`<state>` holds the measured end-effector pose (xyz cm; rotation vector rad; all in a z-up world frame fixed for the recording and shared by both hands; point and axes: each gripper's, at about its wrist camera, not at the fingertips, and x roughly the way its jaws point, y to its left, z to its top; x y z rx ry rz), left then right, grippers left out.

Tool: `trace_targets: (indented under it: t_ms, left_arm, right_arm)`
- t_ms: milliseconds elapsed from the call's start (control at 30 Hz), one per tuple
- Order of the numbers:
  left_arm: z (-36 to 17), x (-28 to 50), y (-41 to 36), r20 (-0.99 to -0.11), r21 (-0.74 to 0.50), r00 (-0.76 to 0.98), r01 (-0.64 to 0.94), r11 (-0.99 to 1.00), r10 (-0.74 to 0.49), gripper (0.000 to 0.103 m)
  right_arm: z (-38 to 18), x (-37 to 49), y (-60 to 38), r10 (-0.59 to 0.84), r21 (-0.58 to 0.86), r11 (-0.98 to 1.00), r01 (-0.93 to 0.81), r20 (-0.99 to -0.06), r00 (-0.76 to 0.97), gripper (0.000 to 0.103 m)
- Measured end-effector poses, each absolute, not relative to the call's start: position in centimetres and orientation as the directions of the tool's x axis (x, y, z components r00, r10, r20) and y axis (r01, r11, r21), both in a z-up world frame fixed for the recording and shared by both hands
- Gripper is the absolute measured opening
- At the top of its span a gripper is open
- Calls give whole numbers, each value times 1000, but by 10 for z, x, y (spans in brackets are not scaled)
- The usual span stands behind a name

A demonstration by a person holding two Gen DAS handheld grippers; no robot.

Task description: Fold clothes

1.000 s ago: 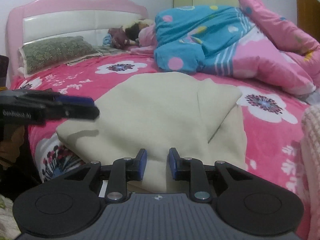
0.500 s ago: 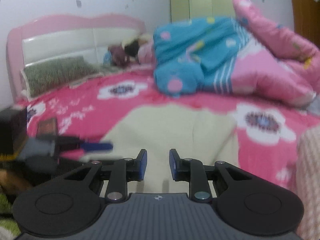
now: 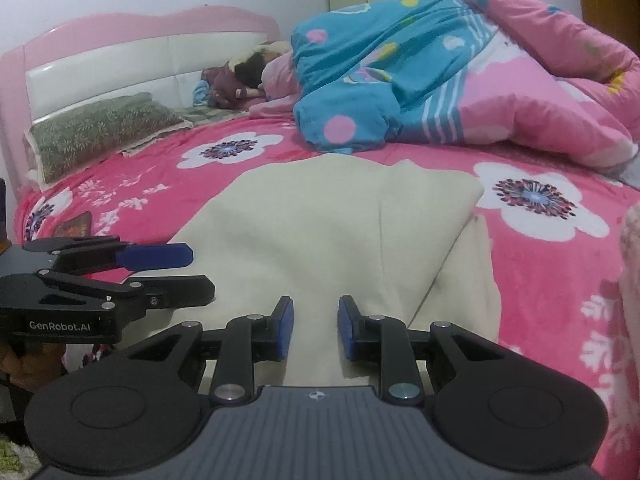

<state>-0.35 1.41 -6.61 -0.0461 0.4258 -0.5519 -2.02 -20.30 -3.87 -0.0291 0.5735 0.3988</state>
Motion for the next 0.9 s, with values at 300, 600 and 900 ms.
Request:
trace_targets:
  t_ms: [300,600,900]
  left_arm:
    - [-66,-5,14,-381,-157,768,495,855,-514,52]
    - [-67,-4,15,-379,-161,769,494,855,-515,52]
    - [-65,-6,15,-379,-156,769,496,854,-515,52]
  right_arm:
    - [-39,-21,-203,356,83,924,-373,-537,765,27]
    - [-38,-20,-203,355,79,924,-374,-543,761,27]
    - [-38,-19,-202,352,72,923,-377,-547,759,27]
